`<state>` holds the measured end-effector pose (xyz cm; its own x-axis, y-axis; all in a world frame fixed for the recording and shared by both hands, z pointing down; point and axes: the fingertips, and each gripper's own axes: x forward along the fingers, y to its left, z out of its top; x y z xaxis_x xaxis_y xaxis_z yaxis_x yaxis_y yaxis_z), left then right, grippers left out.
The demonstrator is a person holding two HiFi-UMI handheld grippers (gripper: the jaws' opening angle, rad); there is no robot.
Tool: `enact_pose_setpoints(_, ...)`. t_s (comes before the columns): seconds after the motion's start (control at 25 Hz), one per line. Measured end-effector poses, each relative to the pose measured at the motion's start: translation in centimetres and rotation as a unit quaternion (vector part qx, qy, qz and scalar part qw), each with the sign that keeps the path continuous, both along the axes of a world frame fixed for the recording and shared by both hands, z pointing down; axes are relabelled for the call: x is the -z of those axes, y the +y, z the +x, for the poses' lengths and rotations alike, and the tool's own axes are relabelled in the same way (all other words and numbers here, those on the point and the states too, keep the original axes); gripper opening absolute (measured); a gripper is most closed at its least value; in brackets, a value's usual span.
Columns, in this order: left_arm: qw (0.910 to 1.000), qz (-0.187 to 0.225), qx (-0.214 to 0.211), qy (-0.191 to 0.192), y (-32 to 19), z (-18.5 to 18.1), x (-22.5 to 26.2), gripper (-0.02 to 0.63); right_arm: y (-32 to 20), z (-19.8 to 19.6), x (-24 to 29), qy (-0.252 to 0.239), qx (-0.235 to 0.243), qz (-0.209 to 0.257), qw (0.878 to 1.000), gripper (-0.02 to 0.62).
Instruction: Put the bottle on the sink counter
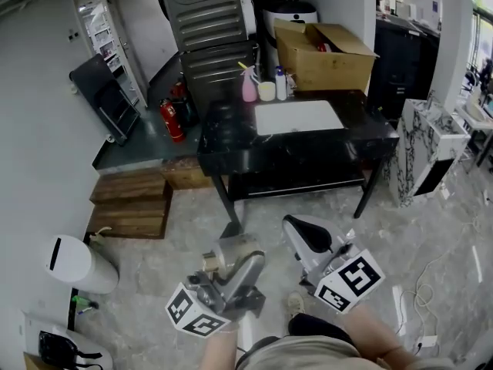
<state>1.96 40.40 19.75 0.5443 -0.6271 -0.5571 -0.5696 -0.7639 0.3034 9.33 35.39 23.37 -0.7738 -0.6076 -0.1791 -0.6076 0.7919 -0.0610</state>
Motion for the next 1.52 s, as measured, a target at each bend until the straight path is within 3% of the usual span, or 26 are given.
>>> enact_pose_setpoints(0.16, 0.9999, 0.006, 0.003, 0.012, -5.2, -0.3, 0.9, 0.337, -5.5, 0.3, 1.0, -0.013, -0.008, -0.001, 1.000, 0.003)
enact_pose_setpoints(0.64, 0.9992, 0.016, 0.035, 0.014, -16.8, 0.0, 0.8, 0.337, -17.0, 0.6, 0.4, -0.022, 0.032, -0.003, 0.999, 0.003)
enact_pose_setpoints(0.8, 0.9988, 0.009, 0.048, 0.000, -19.3, 1.0, -0.1, 0.337, -19.3, 0.9, -0.7, -0.020, 0.045, -0.016, 0.999, 0.003)
enact_pose_setpoints(1.16, 0.9980, -0.032, 0.052, 0.020, -23.7, 0.8, -2.4, 0.337, -22.1, 1.0, -3.4, -0.002, 0.063, -0.052, 0.997, 0.003)
enact_pose_setpoints(1.52, 0.9984, -0.036, 0.041, 0.015, -29.1, -0.9, -3.2, 0.337, -27.0, -0.7, -4.2, -0.003, 0.064, -0.055, 0.996, 0.003)
